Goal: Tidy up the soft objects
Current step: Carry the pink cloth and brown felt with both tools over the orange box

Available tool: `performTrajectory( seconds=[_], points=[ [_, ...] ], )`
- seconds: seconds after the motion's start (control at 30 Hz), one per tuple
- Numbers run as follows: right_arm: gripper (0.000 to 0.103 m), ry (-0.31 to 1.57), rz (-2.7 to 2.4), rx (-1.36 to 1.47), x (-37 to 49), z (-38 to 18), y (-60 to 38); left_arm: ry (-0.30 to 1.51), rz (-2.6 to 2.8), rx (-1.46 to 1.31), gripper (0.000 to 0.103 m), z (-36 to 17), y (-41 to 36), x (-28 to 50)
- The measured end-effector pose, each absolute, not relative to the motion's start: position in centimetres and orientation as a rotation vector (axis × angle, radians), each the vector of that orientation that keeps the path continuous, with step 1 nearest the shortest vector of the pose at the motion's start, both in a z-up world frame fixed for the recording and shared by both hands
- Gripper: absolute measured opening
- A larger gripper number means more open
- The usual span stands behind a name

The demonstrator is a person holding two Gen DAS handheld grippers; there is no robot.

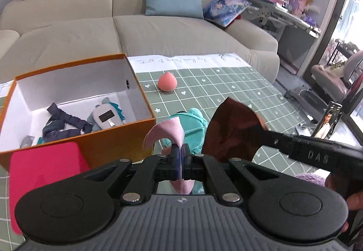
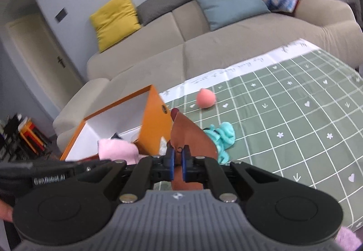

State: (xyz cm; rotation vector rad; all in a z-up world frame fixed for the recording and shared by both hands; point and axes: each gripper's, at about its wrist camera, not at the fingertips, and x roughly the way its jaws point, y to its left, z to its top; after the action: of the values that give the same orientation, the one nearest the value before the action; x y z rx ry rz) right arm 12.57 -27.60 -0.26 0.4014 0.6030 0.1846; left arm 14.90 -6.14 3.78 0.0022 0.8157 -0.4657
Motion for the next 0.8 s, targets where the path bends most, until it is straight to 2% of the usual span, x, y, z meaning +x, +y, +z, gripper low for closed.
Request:
performTrajectory(
  seconds=[0.47, 0.8],
  points=[
    [0.003, 0.615, 0.324, 0.229, 6.9, 3.3, -20.4, 0.748, -0.442, -0.014, 0.001, 6.8, -2.1, 9.5],
    [0.003, 0.538, 0.357, 0.149, 6.4, 6.6, -17.4, 0.683, -0.397, -0.008, 0.001, 8.8, 1.3, 9.6]
  ],
)
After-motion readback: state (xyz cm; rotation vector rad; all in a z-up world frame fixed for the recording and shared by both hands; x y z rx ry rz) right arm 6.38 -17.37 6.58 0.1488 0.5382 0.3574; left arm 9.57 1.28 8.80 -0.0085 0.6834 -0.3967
